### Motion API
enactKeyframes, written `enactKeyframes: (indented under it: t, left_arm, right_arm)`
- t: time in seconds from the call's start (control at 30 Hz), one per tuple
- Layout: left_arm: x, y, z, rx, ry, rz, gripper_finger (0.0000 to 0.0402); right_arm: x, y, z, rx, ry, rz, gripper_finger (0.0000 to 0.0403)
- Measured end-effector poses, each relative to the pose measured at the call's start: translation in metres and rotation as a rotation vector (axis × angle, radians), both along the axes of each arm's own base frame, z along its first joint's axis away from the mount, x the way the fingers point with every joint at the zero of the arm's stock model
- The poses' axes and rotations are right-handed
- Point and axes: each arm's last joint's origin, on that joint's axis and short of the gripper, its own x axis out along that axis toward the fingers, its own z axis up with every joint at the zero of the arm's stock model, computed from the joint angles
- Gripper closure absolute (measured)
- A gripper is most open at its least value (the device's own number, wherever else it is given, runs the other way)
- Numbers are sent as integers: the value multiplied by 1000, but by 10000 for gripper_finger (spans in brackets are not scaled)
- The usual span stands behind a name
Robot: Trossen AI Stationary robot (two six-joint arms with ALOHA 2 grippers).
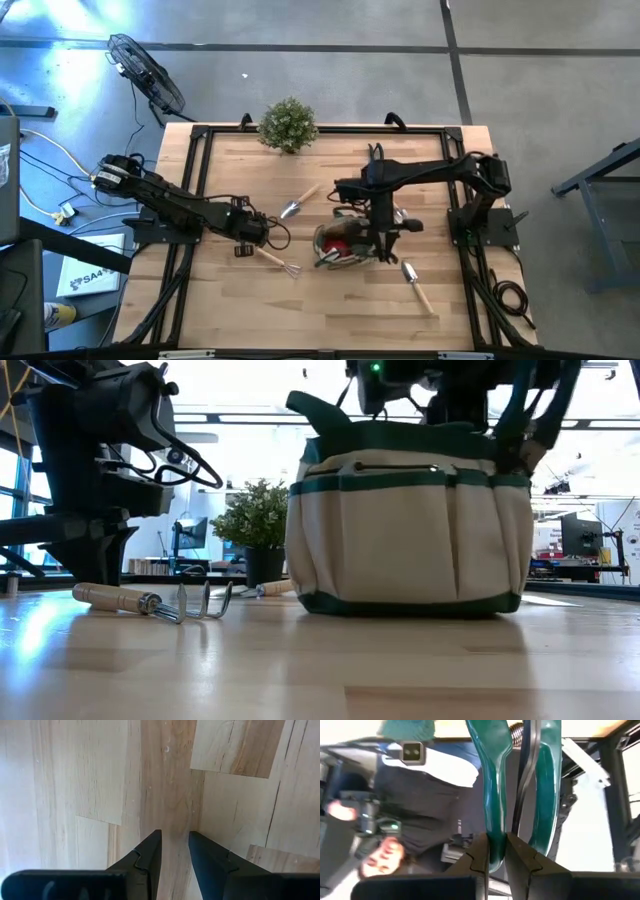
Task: Pick & Place Garden tools in Gardening bag
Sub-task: Put the bottom green scissors into the green bag
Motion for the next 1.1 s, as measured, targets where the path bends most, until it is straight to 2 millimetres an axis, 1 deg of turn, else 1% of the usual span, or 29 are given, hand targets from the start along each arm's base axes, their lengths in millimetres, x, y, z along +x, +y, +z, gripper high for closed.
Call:
enactKeyframes:
  t: [0.17, 0.3, 0.43, 0.63, 0.9, 1.1]
  left_arm:
    - [0, 0, 0, 5, -2, -2, 302]
    - [1, 0, 0, 7, -5, -10, 302]
    - [2, 0, 0, 12, -12, -26, 302]
    - [2, 0, 0, 14, -12, -33, 302]
    - [2, 0, 0, 16, -6, -50, 302]
    - [2, 0, 0, 15, -6, -50, 302]
  right_arm:
    - [-8, 12, 1, -25, -22, 104, 377]
    - [-13, 13, 0, -102, -50, 188, 377]
    - [-14, 12, -2, -173, -105, 254, 377]
    - [-14, 12, -3, -227, -175, 335, 377]
    - [-15, 22, -4, -295, -231, 444, 377]
    - [-13, 27, 1, -373, -256, 497, 377]
